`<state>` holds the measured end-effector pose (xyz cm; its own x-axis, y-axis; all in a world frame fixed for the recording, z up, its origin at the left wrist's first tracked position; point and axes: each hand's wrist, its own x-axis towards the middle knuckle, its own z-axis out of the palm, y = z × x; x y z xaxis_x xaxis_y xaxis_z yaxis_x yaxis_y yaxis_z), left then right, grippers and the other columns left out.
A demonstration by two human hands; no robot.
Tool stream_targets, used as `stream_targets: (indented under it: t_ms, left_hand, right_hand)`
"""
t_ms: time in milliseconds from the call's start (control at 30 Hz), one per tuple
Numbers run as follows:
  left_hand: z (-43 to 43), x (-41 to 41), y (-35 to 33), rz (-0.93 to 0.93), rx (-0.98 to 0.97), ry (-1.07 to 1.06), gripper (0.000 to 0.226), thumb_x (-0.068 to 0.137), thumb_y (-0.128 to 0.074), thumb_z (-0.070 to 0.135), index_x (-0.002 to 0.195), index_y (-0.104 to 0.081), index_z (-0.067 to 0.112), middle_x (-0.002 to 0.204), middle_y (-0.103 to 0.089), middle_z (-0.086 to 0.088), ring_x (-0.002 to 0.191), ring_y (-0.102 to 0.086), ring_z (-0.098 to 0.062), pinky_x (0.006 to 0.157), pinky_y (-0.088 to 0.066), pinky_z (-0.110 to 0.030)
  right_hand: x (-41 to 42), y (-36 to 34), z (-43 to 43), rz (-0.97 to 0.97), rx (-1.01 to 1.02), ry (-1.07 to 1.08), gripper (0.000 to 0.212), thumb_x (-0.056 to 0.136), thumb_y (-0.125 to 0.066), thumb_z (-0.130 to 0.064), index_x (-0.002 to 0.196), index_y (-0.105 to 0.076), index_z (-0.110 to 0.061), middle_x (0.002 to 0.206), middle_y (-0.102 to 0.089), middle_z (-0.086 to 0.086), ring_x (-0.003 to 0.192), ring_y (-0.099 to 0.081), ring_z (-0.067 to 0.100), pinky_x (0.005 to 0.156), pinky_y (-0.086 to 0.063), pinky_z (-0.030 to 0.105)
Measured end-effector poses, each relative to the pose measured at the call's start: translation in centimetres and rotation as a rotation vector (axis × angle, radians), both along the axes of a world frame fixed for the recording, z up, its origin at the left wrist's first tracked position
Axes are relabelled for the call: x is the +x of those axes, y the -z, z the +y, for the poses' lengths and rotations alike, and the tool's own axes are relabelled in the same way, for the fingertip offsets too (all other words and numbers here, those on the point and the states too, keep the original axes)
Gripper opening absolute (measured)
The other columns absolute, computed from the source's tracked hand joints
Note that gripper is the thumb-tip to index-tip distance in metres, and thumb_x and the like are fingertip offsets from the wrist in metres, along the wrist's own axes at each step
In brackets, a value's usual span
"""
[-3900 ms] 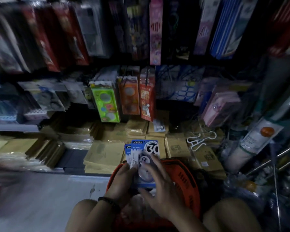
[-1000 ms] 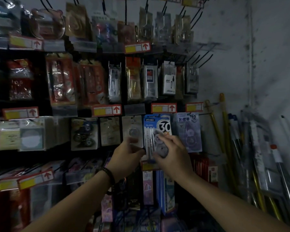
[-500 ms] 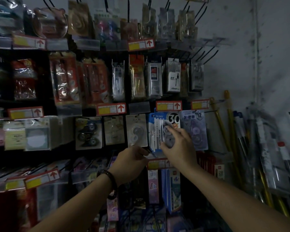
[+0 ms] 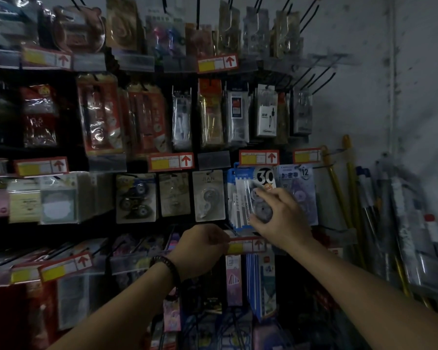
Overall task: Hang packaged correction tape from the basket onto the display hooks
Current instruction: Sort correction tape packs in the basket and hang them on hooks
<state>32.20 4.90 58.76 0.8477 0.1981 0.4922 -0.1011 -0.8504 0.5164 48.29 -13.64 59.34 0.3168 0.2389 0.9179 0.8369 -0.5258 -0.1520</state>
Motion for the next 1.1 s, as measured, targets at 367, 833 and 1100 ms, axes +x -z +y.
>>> stream_targets:
  t_ms: [367, 833, 1100]
  left_hand:
    - [0.0, -0.2, 0.3, 0.007, 0.058, 0.003, 0.012, 0.099, -0.068, 0.028, 0.108, -0.076, 0.026, 0.103, -0.074, 0.011, 0.089, -0.068, -0.001, 0.069, -0.051, -0.011]
    - [2.2, -10.4, 9.8, 0.092, 0.204, -0.057, 0.015, 0.097, -0.067, 0.022, 0.104, -0.079, 0.028, 0.096, -0.075, 0.016, 0.092, -0.071, -0.003, 0.077, -0.049, -0.013]
    - [2.0, -21.2, 28.5, 0.294, 0.061, -0.095, 0.012, 0.103, -0.064, 0.03, 0.109, -0.075, 0.032, 0.098, -0.074, 0.018, 0.086, -0.071, -0.001, 0.073, -0.058, -0.024]
  right_hand:
    - [-1.1, -0.9, 2.1, 0.187, -0.174, 0.157, 0.067, 0.093, -0.069, -0.049, 0.152, -0.048, -0.026, 0.146, -0.044, 0.0, 0.132, -0.048, 0.022, 0.097, -0.052, 0.039]
    - [-9.7, 7.4, 0.4, 0.212, -0.211, -0.03, 0.028, 0.095, -0.064, -0.037, 0.117, -0.068, -0.019, 0.114, -0.056, 0.0, 0.109, -0.058, 0.025, 0.084, -0.055, 0.042]
    - [-19.7, 25.3, 1.7, 0.509, -0.399, -0.286, 0.02, 0.093, -0.072, -0.036, 0.11, -0.071, -0.025, 0.099, -0.067, -0.007, 0.091, -0.064, 0.013, 0.077, -0.053, 0.033]
